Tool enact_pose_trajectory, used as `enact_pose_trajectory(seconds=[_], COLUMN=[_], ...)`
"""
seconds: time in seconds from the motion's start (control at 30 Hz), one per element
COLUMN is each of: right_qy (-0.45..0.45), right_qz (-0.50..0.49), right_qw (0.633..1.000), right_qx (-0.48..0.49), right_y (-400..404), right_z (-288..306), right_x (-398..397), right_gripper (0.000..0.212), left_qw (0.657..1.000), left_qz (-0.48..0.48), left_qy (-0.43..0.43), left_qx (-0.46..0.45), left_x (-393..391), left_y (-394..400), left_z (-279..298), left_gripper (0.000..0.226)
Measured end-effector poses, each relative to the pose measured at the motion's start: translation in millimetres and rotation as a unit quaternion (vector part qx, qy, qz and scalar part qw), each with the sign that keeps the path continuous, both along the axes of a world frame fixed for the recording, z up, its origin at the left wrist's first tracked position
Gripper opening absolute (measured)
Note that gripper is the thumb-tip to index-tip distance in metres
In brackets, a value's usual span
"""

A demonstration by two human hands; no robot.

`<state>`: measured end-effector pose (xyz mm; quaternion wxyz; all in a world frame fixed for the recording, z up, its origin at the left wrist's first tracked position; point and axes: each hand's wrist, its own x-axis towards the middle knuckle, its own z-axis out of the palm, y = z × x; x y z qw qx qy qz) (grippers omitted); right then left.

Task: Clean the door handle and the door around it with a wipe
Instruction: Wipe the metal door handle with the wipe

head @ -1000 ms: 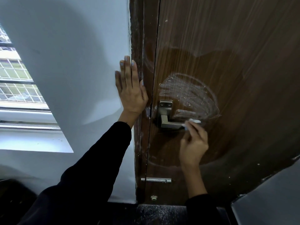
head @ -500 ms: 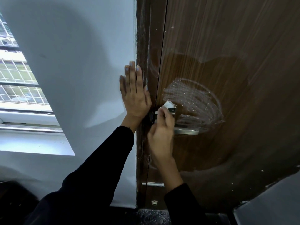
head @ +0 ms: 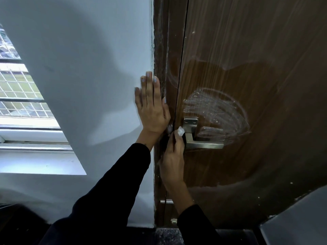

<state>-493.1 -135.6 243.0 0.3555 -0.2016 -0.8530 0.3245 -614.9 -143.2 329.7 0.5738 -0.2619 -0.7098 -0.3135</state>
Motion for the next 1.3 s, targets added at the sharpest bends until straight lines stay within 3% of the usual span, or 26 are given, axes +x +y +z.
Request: enact_pose_trajectory(seconds=[0.07,0.13,0.23,0.4,0.47,0.6,0.7,0.8,1.03,1.13,1.3], right_qy=[-0.033,-0.003,0.057,-0.04,-0.046,0.013,-0.031,-0.08,0.014,-0.032,-0.085], right_qz=[-0.007,-0.017,-0.031,0.046,0.025,-0.011,0.001,0.029,-0.012,0.026,0.025], right_qw=[0.999,0.999,0.994,0.997,0.998,0.994,0.987,0.985,0.987,0.991,0.984], right_qx=[0.008,0.049,0.09,0.05,0.039,0.108,0.158,0.15,0.159,0.126,0.155], right_y=[-7,-11,-6,0,-3,-4,5,4,6,9,15], right_z=[-4,5,17,-8,-11,11,5,-12,17,-1,-43], right_x=[9,8,-2,12,14,1,4,18,0,7,26], right_gripper=[0.054,0.063,0.05,0.058,0.058,0.058,0.055,0.062,0.054,0.06,0.06], left_qw=[1.0,1.0,1.0,1.0,1.0,1.0,1.0,1.0,1.0,1.0,1.0], left_qz=[-0.012,-0.015,-0.006,-0.012,-0.016,-0.018,-0.018,-0.025,-0.022,-0.024,-0.019], left_qy=[-0.002,-0.004,-0.007,-0.002,-0.005,-0.003,-0.009,-0.01,-0.011,-0.013,-0.009], left_qx=[-0.01,-0.014,-0.014,-0.014,-0.008,-0.005,-0.004,-0.003,-0.006,-0.005,-0.003], left_x=[4,3,2,3,2,3,3,4,4,4,2], left_y=[0,0,0,0,0,0,-1,-2,-2,-2,-2], left_z=[1,2,1,2,1,2,3,2,1,1,0], left_gripper=[0.052,0.052,0.052,0.053,0.052,0.051,0.051,0.051,0.051,0.05,0.051])
